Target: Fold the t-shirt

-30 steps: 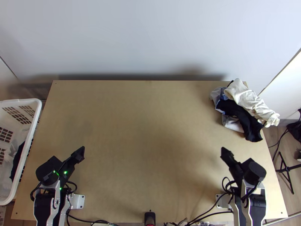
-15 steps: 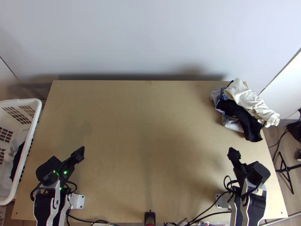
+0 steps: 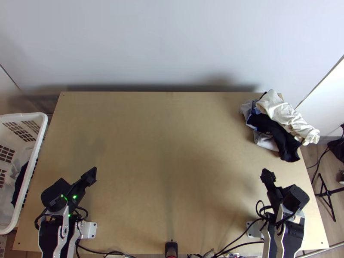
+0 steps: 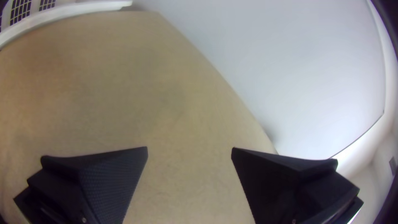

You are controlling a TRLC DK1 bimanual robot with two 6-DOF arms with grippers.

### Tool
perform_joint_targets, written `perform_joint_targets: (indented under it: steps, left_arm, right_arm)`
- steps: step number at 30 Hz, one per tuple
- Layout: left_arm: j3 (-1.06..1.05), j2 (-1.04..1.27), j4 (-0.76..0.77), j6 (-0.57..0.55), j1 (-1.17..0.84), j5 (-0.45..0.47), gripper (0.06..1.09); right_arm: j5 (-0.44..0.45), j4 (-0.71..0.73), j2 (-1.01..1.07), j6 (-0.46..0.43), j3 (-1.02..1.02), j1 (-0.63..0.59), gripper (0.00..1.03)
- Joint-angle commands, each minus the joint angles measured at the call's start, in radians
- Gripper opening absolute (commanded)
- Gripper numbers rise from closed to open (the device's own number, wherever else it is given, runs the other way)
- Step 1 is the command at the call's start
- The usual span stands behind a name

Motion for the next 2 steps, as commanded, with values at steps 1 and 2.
perform_joint_targets:
  steps: [1,2]
  left_arm:
    - [0.0,0.0,-0.001,0.001,0.0,0.0,1.04]
    - [0.001,0.0,-0.001,0.001,0.0,0.0,1.04]
  right_arm:
    - [0.0,-0.008,0.0,0.0,0.0,-0.001,0.98]
    - [0.0,-0.008,0.0,0.0,0.0,-0.001,0.98]
